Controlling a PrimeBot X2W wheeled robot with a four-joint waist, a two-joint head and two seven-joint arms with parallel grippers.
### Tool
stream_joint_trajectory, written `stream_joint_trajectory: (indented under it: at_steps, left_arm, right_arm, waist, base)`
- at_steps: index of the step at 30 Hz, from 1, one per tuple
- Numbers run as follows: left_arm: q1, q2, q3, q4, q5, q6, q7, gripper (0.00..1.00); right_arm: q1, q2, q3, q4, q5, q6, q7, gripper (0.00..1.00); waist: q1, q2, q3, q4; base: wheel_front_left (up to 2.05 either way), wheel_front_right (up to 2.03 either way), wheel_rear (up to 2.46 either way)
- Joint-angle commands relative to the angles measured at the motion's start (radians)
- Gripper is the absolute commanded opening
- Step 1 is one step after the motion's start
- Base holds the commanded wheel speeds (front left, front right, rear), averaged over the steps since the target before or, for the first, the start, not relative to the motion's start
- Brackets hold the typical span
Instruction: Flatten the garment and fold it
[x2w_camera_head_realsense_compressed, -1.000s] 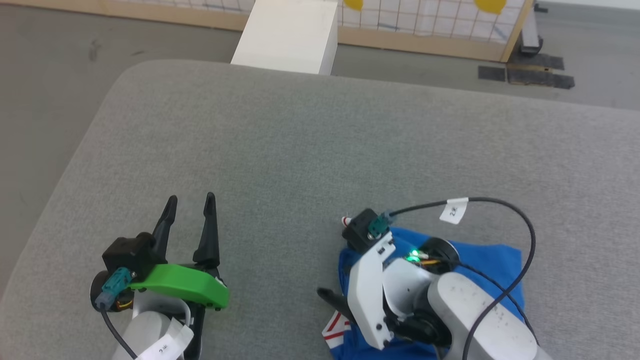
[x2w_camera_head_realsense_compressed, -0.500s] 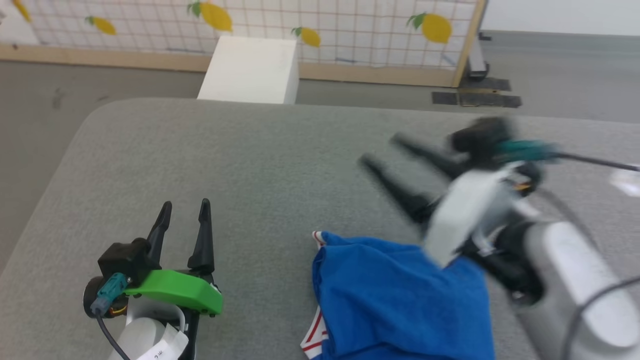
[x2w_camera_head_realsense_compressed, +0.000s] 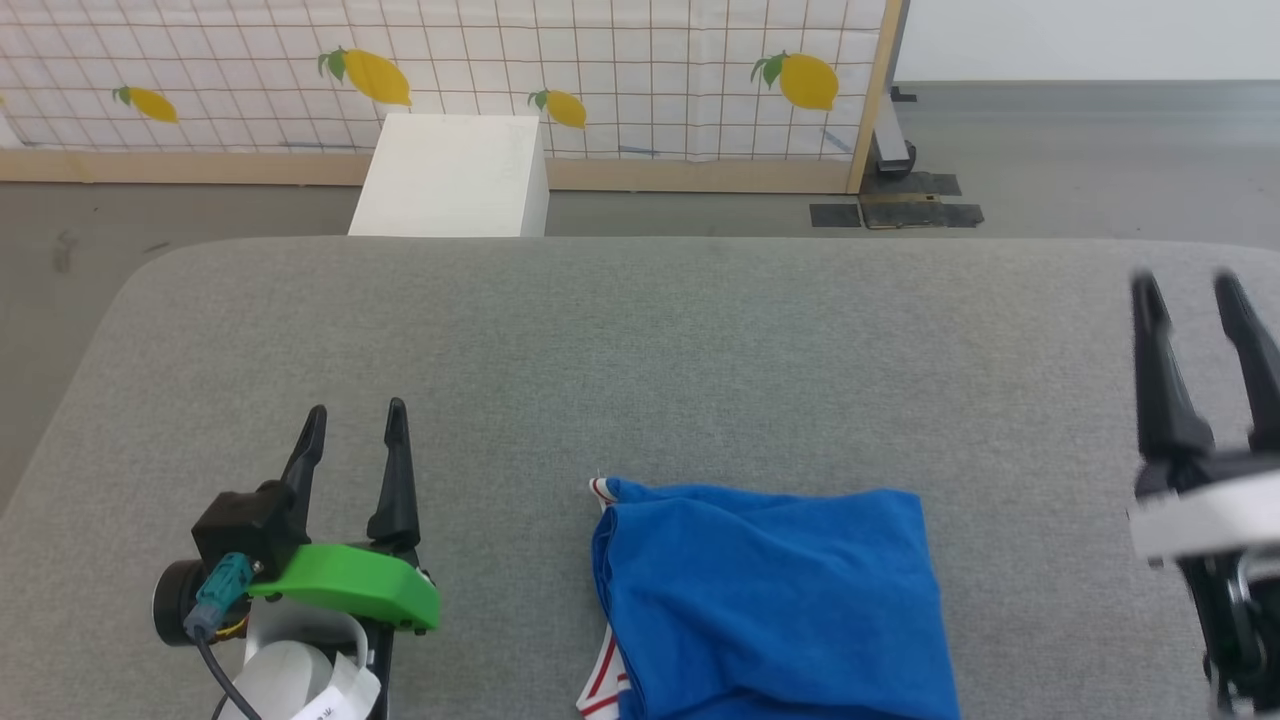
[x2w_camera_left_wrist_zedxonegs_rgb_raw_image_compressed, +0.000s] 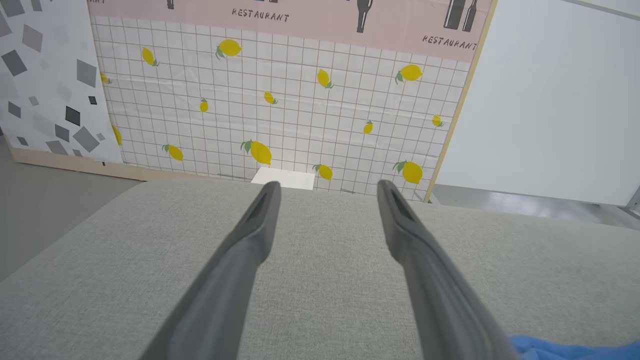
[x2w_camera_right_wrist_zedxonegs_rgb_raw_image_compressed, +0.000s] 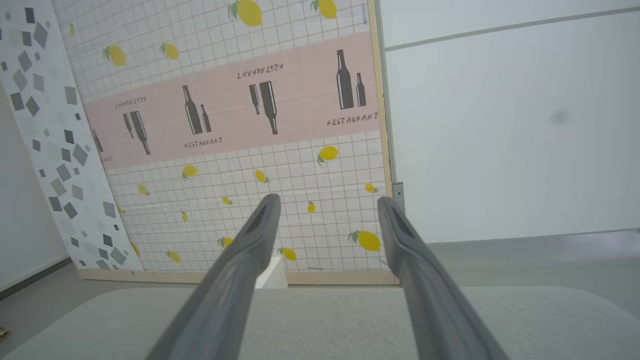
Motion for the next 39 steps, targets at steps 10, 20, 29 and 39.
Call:
stream_joint_trajectory:
  at_steps: [10, 20, 29, 39]
  left_arm:
    - [0.039, -0.002, -0.009, 0.004, 0.011, 0.014, -0.008, 1.00]
    - [0.039, -0.005, -0.018, 0.018, 0.003, 0.009, -0.010, 1.00]
    - [0.018, -0.013, -0.021, 0.020, -0.007, 0.007, -0.011, 1.00]
    - [-0.005, -0.014, -0.017, 0.017, -0.007, 0.003, -0.012, 1.00]
  right_arm:
    - [0.179, 0.051, -0.085, 0.155, -0.056, -0.001, -0.108, 1.00]
    - [0.135, -0.019, 0.062, 0.264, -0.046, -0.001, 0.244, 1.00]
    - [0.059, -0.049, 0.178, 0.331, -0.013, -0.001, 0.578, 1.00]
    - [0.014, -0.041, 0.297, 0.430, -0.003, -0.001, 0.733, 1.00]
  waist:
    - [0.0000, 0.0000, 0.003, 0.014]
    - [0.0000, 0.0000, 0.021, 0.035]
    - [0.0000, 0.0000, 0.058, 0.076]
    - [0.0000, 0.0000, 0.101, 0.118]
  base:
    - [0.00, 0.00, 0.00]
    - [0.00, 0.00, 0.00]
    - [0.00, 0.00, 0.00]
    - [0.00, 0.00, 0.00]
